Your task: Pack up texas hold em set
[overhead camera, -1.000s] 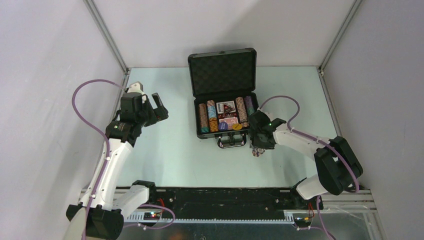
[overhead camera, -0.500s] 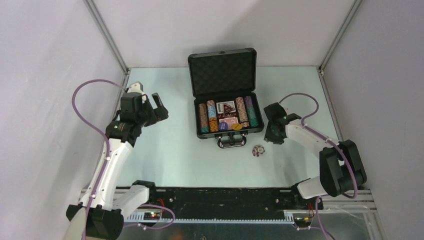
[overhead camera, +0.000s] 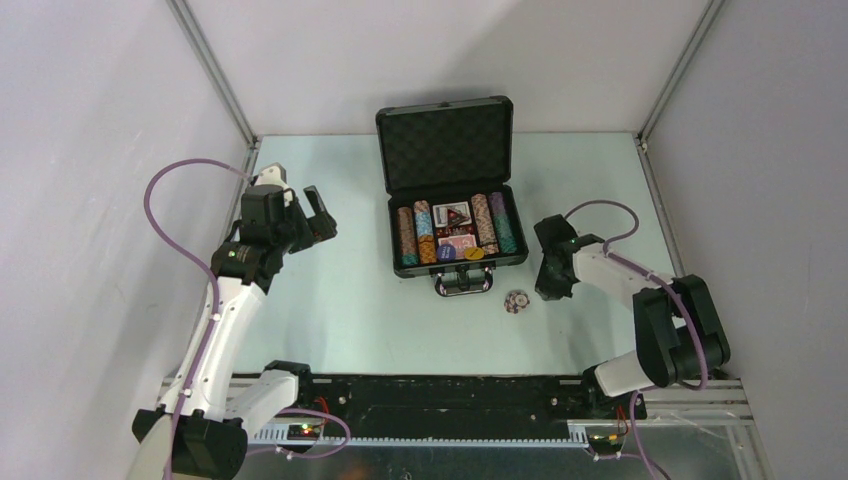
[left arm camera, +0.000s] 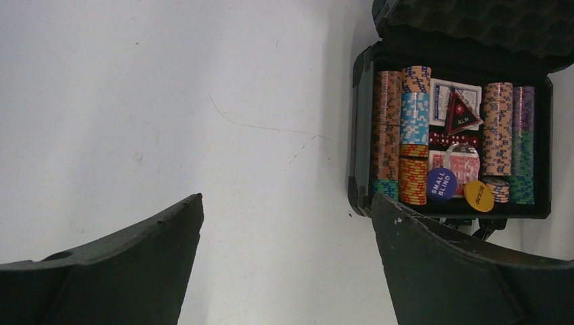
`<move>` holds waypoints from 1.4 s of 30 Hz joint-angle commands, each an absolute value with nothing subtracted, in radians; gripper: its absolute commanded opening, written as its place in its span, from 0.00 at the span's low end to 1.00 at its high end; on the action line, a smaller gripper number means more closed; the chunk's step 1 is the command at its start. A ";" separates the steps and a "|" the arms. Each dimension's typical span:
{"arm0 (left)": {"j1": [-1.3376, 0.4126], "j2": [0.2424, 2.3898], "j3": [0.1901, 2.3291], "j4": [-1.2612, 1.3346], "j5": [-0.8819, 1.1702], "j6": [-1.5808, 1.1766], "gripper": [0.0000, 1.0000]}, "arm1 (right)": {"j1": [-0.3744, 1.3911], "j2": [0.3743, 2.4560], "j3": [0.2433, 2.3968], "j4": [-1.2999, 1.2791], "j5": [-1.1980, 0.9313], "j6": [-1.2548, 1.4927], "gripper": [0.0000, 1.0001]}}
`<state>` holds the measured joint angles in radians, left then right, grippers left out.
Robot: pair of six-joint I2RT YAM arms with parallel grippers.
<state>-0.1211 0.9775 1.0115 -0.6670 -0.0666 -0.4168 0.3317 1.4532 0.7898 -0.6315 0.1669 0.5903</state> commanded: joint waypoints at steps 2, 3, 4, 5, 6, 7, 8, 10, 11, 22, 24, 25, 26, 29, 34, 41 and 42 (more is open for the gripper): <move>-0.110 0.966 1.007 -0.638 -0.049 -0.405 0.98 | 0.335 1.475 0.772 -0.592 0.122 0.576 0.00; -0.110 0.967 1.007 -0.638 -0.049 -0.404 0.98 | 0.336 1.478 0.772 -0.586 0.116 0.574 0.00; -0.109 0.969 1.007 -0.639 -0.049 -0.404 0.98 | 0.341 1.485 0.772 -0.584 0.114 0.572 0.00; -0.110 0.968 1.006 -0.639 -0.049 -0.405 0.98 | 0.344 1.486 0.772 -0.578 0.108 0.571 0.00; -0.110 0.968 1.006 -0.639 -0.049 -0.405 0.98 | 0.352 1.489 0.772 -0.572 0.102 0.569 0.00; -0.110 0.968 1.007 -0.639 -0.049 -0.405 0.98 | 0.356 1.491 0.772 -0.569 0.100 0.569 0.00; -0.109 0.967 1.007 -0.639 -0.049 -0.405 0.98 | 0.366 1.493 0.772 -0.562 0.097 0.569 0.00; -0.109 0.966 1.006 -0.639 -0.050 -0.405 0.98 | 0.377 1.497 0.772 -0.554 0.093 0.570 0.00; -0.109 0.966 1.006 -0.639 -0.050 -0.405 0.98 | 0.381 1.499 0.772 -0.551 0.092 0.570 0.00; -0.108 0.969 1.007 -0.639 -0.051 -0.405 0.98 | 0.419 1.515 0.772 -0.537 0.085 0.578 0.00; -0.108 0.968 1.006 -0.640 -0.052 -0.405 0.98 | 0.422 1.514 0.773 -0.535 0.082 0.577 0.00; -0.108 0.968 1.005 -0.640 -0.051 -0.405 0.98 | 0.425 1.513 0.773 -0.532 0.080 0.578 0.00; -0.108 0.968 1.006 -0.639 -0.051 -0.405 0.98 | 0.426 1.513 0.773 -0.531 0.079 0.578 0.00; -0.109 0.968 1.007 -0.639 -0.051 -0.405 0.98 | 0.438 1.516 0.778 -0.532 0.081 0.579 0.00; -0.109 0.968 1.006 -0.638 -0.052 -0.404 0.98 | 0.452 1.529 0.789 -0.535 0.082 0.581 0.00; -0.109 0.967 1.007 -0.640 -0.051 -0.403 0.98 | 0.441 1.525 0.792 -0.551 0.108 0.583 0.00; -0.108 0.968 1.006 -0.640 -0.051 -0.403 0.98 | 0.436 1.520 0.792 -0.556 0.116 0.582 0.00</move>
